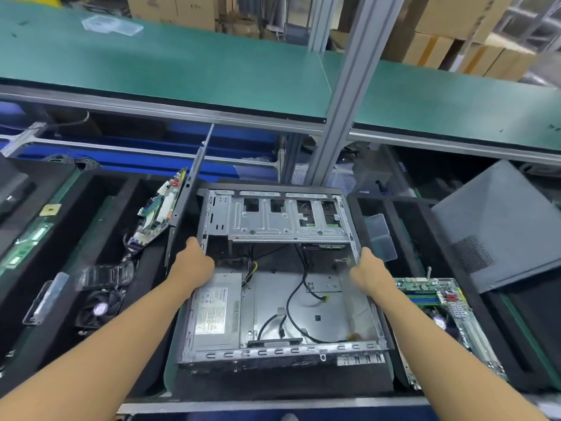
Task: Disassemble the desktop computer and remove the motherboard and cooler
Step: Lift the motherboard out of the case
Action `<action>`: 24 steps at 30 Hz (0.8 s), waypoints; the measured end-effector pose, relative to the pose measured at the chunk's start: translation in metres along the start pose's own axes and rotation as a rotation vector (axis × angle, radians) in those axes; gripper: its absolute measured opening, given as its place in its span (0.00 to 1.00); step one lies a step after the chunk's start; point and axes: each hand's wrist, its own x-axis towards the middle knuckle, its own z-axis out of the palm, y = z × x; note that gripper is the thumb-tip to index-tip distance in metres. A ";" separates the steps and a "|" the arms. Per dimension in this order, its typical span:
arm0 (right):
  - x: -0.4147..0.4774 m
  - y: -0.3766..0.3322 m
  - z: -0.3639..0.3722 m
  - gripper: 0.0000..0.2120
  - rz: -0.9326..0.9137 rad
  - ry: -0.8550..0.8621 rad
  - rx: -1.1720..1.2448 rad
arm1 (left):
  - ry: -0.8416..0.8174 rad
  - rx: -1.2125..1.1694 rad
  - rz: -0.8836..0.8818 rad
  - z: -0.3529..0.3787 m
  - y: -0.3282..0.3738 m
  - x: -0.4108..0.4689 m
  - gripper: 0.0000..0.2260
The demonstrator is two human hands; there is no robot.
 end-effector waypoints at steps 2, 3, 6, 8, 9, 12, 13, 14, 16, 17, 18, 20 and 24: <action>0.003 -0.002 -0.001 0.07 -0.007 -0.002 -0.013 | -0.002 -0.018 -0.005 0.003 -0.002 -0.003 0.15; 0.005 -0.002 -0.002 0.07 -0.010 -0.003 -0.017 | -0.003 -0.034 -0.009 0.005 -0.005 -0.005 0.15; 0.015 -0.007 -0.005 0.09 -0.017 -0.007 -0.040 | 0.008 -0.102 -0.035 0.011 -0.011 -0.010 0.11; 0.023 -0.010 -0.006 0.10 -0.028 -0.006 -0.053 | 0.023 -0.153 -0.061 0.013 -0.011 -0.013 0.08; 0.026 -0.012 -0.007 0.09 -0.033 -0.002 -0.058 | 0.028 -0.175 -0.069 0.015 -0.011 -0.014 0.08; 0.036 -0.018 -0.009 0.07 -0.045 0.024 -0.078 | 0.030 -0.242 -0.107 0.021 -0.008 -0.025 0.11; 0.037 -0.019 -0.011 0.07 -0.046 0.027 -0.088 | 0.036 -0.265 -0.100 0.023 -0.007 -0.027 0.17; 0.037 -0.020 -0.012 0.08 -0.050 0.032 -0.089 | 0.058 -0.281 -0.071 0.024 -0.007 -0.027 0.25; 0.027 -0.019 -0.013 0.10 -0.063 0.064 -0.117 | 0.135 -0.241 0.082 0.019 -0.006 -0.022 0.36; 0.018 -0.017 -0.012 0.12 -0.074 0.127 -0.170 | 0.178 -0.166 0.191 0.015 -0.005 -0.016 0.38; 0.006 -0.014 -0.011 0.15 -0.081 0.220 -0.243 | 0.221 -0.057 0.299 0.010 -0.001 -0.008 0.39; -0.027 -0.006 -0.010 0.14 -0.086 0.435 -0.283 | 0.285 0.175 0.492 -0.001 0.012 0.011 0.38; -0.085 0.029 -0.009 0.19 0.114 0.226 -0.005 | 0.276 0.522 0.651 -0.016 0.053 0.059 0.33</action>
